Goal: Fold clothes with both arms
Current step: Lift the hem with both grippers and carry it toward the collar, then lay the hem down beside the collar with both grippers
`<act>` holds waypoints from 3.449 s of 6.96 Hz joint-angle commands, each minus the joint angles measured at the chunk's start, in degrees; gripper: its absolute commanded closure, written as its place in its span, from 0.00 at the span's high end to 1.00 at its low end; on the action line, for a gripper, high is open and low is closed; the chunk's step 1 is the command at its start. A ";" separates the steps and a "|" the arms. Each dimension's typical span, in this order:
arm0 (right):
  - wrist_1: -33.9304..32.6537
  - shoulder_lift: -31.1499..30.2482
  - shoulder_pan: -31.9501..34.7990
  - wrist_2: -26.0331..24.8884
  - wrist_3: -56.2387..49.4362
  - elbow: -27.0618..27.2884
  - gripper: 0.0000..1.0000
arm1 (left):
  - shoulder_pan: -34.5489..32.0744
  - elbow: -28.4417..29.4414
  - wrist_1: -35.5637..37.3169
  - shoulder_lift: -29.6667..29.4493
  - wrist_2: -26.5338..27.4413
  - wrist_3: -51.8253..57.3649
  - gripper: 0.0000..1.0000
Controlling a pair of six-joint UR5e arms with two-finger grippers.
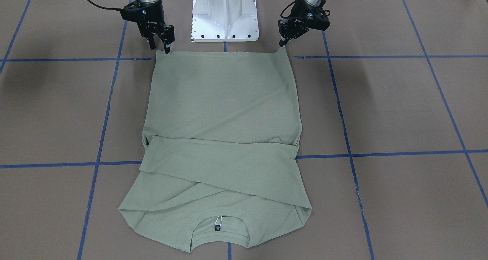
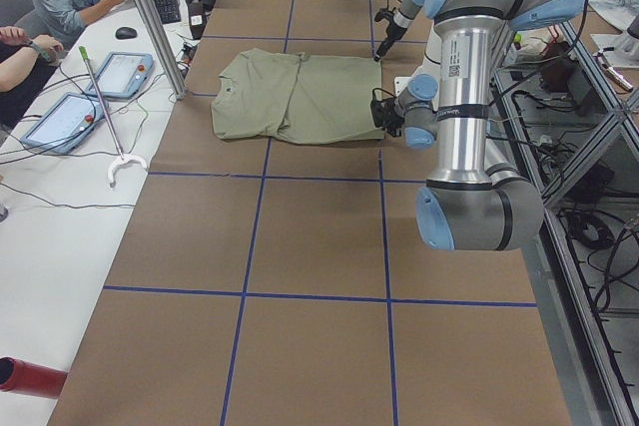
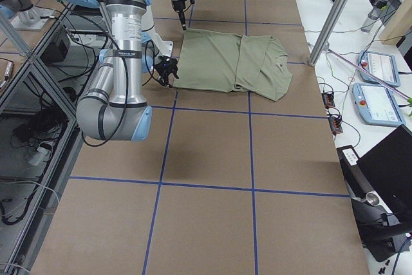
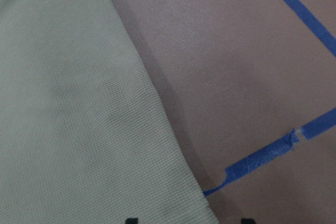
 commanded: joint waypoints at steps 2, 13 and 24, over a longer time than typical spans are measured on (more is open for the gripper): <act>-0.08 0.03 -0.08 -0.26 0.00 -1.00 0.71 | 0.09 -0.03 0.00 -0.09 -0.03 0.09 0.00; -43.01 14.65 3.75 9.72 -3.61 32.30 0.00 | -6.45 -36.72 27.81 -0.43 -18.25 0.44 0.00; -16.51 28.32 38.41 21.97 -35.06 -6.79 0.00 | -39.88 6.53 27.42 -26.18 -20.77 36.72 0.00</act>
